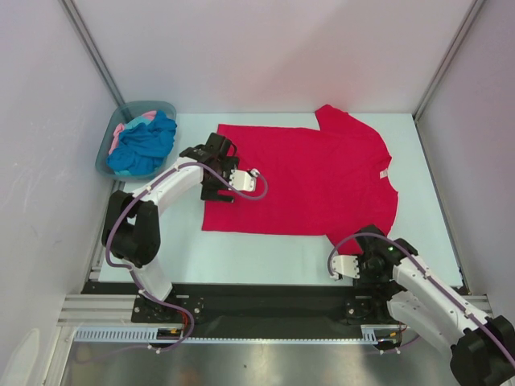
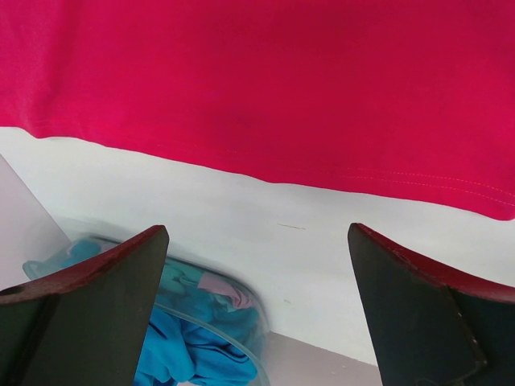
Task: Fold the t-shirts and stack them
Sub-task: Flatten the tshirt out
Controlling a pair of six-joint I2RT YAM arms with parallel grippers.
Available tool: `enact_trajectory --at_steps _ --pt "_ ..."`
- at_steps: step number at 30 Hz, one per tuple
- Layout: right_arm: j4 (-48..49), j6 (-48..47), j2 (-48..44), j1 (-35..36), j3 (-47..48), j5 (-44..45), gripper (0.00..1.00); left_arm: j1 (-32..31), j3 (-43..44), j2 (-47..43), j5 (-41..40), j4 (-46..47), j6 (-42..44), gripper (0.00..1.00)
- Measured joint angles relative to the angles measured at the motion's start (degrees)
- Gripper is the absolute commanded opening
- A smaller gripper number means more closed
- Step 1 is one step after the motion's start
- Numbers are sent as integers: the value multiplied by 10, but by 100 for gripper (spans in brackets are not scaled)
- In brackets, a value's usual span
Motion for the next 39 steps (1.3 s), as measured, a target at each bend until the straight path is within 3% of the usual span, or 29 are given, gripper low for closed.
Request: enact_trajectory --at_steps 15,22,31,39 --pt "66 18 -28 2 -31 43 44 2 3 0 0 2 14 100" --pt "110 29 -6 4 -38 61 0 3 11 0 0 3 18 100" --pt "120 13 3 -6 -30 54 0 4 12 2 0 2 26 100" --pt "112 3 114 -48 104 0 0 10 11 4 26 -1 25 100"
